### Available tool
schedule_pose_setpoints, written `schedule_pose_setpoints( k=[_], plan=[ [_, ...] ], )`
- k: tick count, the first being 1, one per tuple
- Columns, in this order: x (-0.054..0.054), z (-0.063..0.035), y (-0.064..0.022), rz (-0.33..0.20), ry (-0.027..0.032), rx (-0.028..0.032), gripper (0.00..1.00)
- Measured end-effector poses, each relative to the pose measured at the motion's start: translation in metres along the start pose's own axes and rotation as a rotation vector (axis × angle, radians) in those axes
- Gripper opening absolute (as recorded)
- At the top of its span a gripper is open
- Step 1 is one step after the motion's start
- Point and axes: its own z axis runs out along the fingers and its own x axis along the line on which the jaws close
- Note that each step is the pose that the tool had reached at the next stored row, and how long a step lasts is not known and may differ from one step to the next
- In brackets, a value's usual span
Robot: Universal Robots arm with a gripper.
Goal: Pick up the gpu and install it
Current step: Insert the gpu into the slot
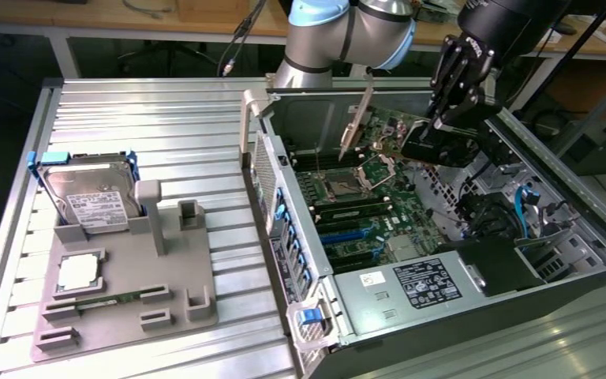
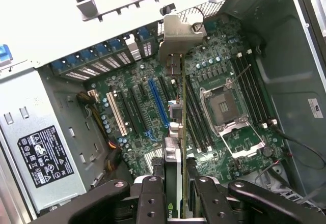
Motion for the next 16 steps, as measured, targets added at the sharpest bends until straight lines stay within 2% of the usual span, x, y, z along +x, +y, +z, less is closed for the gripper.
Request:
schedule_pose_setpoints(
  k=[16],
  plan=[
    [0.0000,-0.0001,0.0000,-0.108,0.0054,-0.0019,0.27]
  ],
)
